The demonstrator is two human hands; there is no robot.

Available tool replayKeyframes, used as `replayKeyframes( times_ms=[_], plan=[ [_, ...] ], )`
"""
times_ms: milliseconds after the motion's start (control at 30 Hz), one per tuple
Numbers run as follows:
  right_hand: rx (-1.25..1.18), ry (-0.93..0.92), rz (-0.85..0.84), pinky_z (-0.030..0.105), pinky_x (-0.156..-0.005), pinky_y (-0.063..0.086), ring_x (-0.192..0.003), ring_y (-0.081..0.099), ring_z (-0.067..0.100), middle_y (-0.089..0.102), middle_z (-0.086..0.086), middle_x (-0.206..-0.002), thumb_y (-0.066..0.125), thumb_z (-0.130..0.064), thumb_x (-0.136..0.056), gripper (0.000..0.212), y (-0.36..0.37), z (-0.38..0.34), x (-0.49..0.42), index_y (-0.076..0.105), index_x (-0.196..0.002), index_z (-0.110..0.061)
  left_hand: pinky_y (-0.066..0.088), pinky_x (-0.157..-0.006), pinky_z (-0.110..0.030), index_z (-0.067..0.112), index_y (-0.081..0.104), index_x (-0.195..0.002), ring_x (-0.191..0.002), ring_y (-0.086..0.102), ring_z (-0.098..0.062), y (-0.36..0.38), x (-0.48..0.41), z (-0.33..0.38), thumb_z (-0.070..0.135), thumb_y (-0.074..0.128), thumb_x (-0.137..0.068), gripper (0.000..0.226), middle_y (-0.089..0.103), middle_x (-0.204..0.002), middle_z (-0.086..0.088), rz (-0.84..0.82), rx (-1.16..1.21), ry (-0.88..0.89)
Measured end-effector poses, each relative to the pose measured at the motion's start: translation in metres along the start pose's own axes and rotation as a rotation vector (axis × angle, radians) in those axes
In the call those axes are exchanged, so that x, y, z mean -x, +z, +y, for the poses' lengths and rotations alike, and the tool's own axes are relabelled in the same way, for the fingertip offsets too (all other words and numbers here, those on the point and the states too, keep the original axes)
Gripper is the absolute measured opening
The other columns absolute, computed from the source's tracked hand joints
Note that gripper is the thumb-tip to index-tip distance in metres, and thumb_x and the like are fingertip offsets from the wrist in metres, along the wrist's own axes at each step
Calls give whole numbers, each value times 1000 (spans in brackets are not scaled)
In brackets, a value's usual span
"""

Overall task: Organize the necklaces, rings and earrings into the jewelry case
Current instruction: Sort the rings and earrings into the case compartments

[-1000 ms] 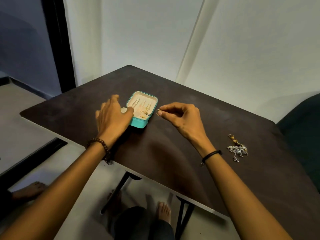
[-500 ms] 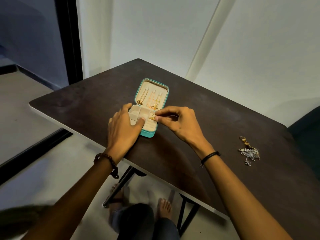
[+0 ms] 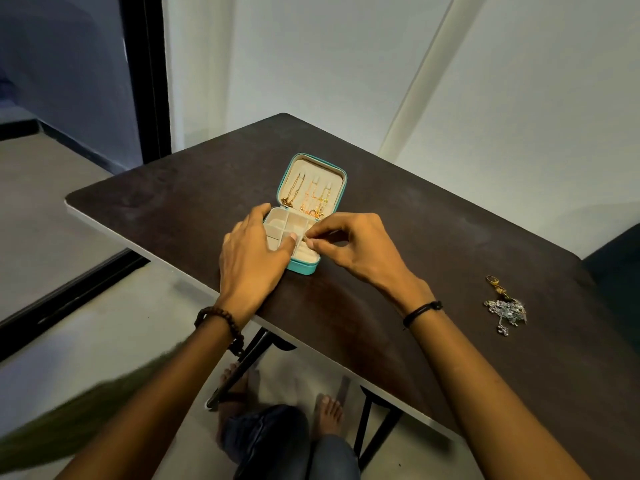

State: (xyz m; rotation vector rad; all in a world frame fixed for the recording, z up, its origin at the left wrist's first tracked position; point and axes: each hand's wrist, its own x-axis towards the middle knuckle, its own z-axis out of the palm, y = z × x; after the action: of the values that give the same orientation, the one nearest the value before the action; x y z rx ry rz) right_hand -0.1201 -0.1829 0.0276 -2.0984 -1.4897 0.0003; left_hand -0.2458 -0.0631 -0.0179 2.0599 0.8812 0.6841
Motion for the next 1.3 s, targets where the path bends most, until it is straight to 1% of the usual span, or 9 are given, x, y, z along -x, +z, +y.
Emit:
replayKeyframes(
  times_ms=[67, 267, 400, 500, 700, 900, 1133, 1200, 1300],
  plan=[
    [37, -28, -19, 10, -84, 52, -95, 67, 7, 75, 2, -106, 75, -13, -89, 19, 0, 0, -1, 78, -107, -9, 44, -108, -47, 22, 37, -149, -131, 50, -24, 0, 0, 0, 41, 66, -91, 68, 55, -142, -6, -4, 0, -4],
    [91, -52, -66, 15, -85, 54, -95, 67, 13, 70, 4, -109, 71, -10, -89, 21, 1, -2, -5, 76, -110, -8, 44, -106, -47, 22, 37, -149, -130, 50, -25, 0, -2, -2, 41, 66, -92, 67, 55, -141, -7, 11, -6, -3],
    [109, -63, -104, 23, -86, 58, -98, 65, 12, 65, 3, -113, 69, -11, -90, 24, 2, -2, -4, 74, -114, -9, 44, -106, -46, 23, 37, -148, -130, 50, -25, 2, -2, -2, 42, 67, -91, 67, 55, -140, -7, 16, -8, -6],
    [111, -45, -126, 25, -88, 58, -101, 64, 14, 63, 5, -115, 67, -12, -91, 25, 2, -3, -4, 73, -115, -7, 45, -106, -46, 23, 37, -149, -131, 50, -25, 2, -2, -2, 42, 67, -91, 68, 54, -142, -7, 16, -10, -5],
    [91, -17, -71, 29, -86, 58, -97, 64, 12, 63, 4, -115, 68, -11, -87, 28, 5, -1, -2, 70, -114, -7, 46, -105, -47, 24, 36, -149, -131, 50, -26, 3, -4, -6, 44, 67, -91, 68, 54, -141, -7, 7, -3, -7],
    [166, -19, -110, 40, -90, 55, -105, 59, 20, 60, 6, -115, 63, -17, -91, 25, 7, -3, -1, 71, -112, -8, 47, -103, -47, 23, 38, -147, -129, 52, -24, 3, -4, -6, 43, 67, -91, 66, 56, -139, -6, 15, -12, 7],
    [264, -18, -158, 39, -91, 53, -109, 52, 21, 58, 9, -119, 57, -20, -94, 26, 7, -9, -2, 67, -115, -9, 46, -105, -46, 22, 38, -147, -129, 51, -24, 2, -3, -4, 42, 67, -91, 66, 56, -139, -6, 11, -22, 3],
    [226, -7, -125, 39, -90, 54, -107, 55, 20, 59, 8, -117, 59, -19, -92, 25, 8, -9, 0, 67, -114, -9, 46, -104, -46, 22, 38, -147, -128, 51, -24, 2, -3, -4, 42, 67, -91, 66, 56, -139, -6, 11, -22, 6],
    [56, 55, 44, 31, -89, 56, -99, 62, 14, 64, 4, -111, 64, -15, -90, 23, 8, -8, 10, 68, -112, -10, 44, -106, -44, 20, 39, -147, -132, 47, -23, 2, -1, -4, 39, 69, -91, 66, 53, -142, -6, 37, -12, 34]
  ],
)
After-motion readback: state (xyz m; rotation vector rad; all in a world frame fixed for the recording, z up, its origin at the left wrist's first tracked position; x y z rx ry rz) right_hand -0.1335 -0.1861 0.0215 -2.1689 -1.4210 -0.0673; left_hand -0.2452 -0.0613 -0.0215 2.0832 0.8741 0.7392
